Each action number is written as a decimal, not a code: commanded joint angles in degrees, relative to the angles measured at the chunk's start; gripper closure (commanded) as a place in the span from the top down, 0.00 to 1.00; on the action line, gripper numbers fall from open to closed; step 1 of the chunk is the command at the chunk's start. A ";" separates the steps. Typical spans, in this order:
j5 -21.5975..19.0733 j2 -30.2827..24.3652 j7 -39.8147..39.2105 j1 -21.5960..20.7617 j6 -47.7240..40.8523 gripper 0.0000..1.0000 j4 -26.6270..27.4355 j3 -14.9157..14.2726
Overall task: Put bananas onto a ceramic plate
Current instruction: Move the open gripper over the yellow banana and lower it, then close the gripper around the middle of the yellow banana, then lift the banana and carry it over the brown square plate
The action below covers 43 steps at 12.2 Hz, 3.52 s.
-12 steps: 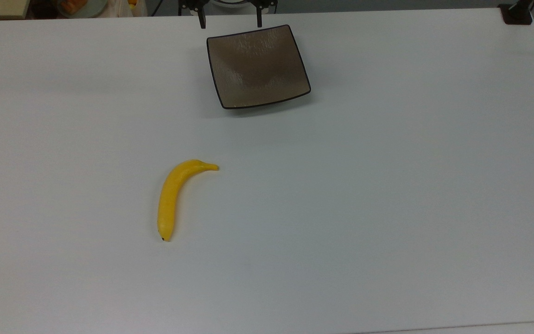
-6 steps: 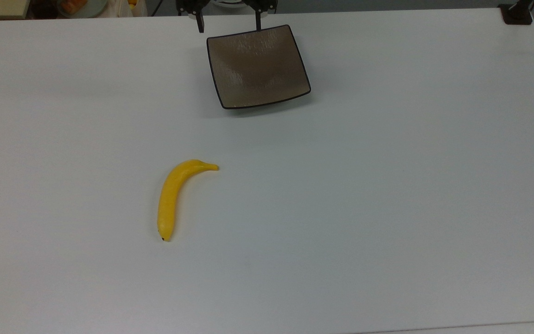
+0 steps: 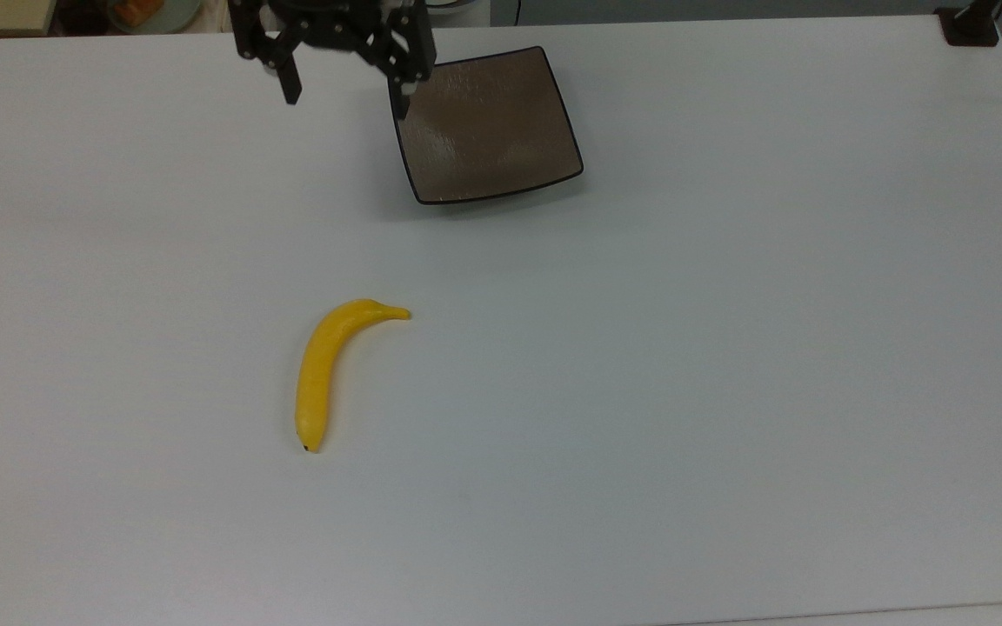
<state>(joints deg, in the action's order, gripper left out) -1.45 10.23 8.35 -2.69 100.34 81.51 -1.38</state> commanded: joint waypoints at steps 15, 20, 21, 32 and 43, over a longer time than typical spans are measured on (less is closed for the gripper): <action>5.40 25.62 10.37 1.10 20.50 1.00 -3.91 -1.08; 5.84 27.47 10.02 1.63 23.76 1.00 -1.89 -1.08; 6.37 27.48 10.02 1.63 24.37 1.00 -1.53 -1.08; 8.13 27.83 9.93 1.63 25.52 0.00 -0.03 -1.08; 5.33 7.63 8.00 -0.65 -7.83 0.00 7.43 1.46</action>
<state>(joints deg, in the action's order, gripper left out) 5.51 23.29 17.32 -2.71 100.87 84.48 -0.65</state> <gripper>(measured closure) 0.665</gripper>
